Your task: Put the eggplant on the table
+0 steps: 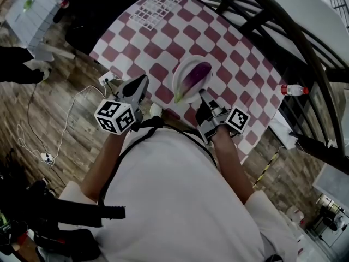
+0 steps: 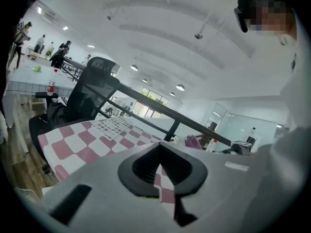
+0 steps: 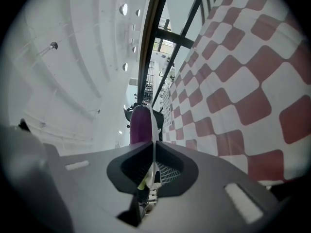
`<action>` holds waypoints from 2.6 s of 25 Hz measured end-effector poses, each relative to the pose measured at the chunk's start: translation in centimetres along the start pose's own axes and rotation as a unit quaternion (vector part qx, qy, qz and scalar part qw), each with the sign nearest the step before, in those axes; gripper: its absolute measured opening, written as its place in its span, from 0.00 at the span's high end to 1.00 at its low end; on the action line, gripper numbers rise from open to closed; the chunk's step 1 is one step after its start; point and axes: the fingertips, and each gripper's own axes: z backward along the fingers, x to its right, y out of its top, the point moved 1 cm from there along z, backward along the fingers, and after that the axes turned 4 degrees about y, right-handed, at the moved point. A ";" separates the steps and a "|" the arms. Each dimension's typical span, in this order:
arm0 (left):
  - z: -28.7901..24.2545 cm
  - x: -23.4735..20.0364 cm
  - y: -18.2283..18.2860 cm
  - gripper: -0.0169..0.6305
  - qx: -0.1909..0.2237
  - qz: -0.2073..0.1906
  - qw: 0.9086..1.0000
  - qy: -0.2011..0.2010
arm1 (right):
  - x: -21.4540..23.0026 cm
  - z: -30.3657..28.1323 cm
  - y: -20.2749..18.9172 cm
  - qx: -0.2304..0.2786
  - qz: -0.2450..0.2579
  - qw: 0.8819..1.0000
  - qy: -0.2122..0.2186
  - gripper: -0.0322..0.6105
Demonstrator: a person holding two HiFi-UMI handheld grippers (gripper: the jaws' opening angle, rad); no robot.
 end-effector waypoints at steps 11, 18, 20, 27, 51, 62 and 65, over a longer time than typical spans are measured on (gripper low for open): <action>-1.7 -8.9 3.5 0.97 -0.010 0.018 1.000 0.011 | -1.5 -10.1 0.7 -0.015 0.010 1.000 -0.003 0.91; -2.5 -13.2 4.3 0.97 -0.016 0.022 0.999 0.017 | -1.7 -15.2 0.2 -0.036 0.015 0.999 -0.002 0.91; -2.6 -14.2 4.7 0.97 -0.011 0.023 0.999 0.023 | -1.8 -16.3 -0.1 -0.046 0.019 0.999 0.000 0.91; -2.6 -16.9 3.7 0.97 0.010 0.035 0.997 0.067 | -0.4 -19.9 -2.3 -0.114 0.025 0.993 0.002 0.91; 3.3 -24.9 -4.0 0.97 0.039 0.117 0.970 0.208 | 7.3 -30.4 -10.5 -0.338 0.078 0.938 -0.004 0.91; 1.5 -27.1 -5.3 0.97 0.044 0.136 0.965 0.219 | 9.8 -32.5 -11.1 -0.365 0.086 0.927 -0.013 0.91; 1.0 -27.5 -5.5 0.97 0.043 0.137 0.965 0.219 | 10.6 -33.0 -11.0 -0.364 0.086 0.927 -0.019 0.91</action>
